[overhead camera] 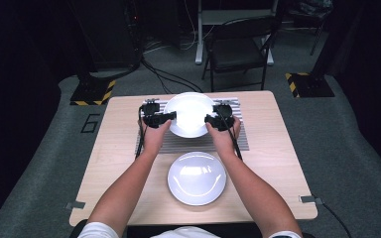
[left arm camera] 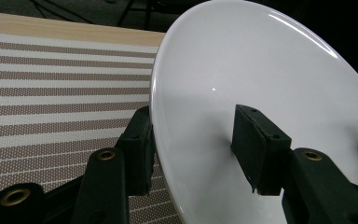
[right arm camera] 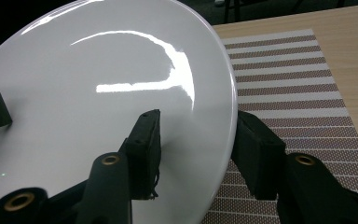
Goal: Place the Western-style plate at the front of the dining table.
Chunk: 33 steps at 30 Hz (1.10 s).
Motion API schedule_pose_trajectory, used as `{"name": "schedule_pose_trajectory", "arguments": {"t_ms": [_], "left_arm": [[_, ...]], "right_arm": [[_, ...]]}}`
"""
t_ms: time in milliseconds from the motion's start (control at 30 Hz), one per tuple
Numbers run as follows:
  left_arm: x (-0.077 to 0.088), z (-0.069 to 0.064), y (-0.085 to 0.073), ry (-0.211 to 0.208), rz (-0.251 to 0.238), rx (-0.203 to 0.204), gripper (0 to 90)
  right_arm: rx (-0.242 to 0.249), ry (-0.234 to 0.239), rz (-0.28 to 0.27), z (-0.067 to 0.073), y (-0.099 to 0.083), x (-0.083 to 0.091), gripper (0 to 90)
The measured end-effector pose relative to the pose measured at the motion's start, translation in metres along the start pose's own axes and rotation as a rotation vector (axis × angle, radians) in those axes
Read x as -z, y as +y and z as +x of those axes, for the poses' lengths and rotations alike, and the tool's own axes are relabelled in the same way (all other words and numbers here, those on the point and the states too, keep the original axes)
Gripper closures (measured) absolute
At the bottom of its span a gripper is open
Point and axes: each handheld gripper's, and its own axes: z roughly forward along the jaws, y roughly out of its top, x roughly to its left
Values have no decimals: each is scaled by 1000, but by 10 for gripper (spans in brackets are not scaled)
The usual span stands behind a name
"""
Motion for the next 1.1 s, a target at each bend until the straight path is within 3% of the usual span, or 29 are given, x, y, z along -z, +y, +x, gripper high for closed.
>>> {"name": "schedule_pose_trajectory", "arguments": {"t_ms": [1100], "left_arm": [[-28,17,-7,11,22,-13,507]], "right_arm": [[23,-18,21,-4,-4,-37,544]]}}
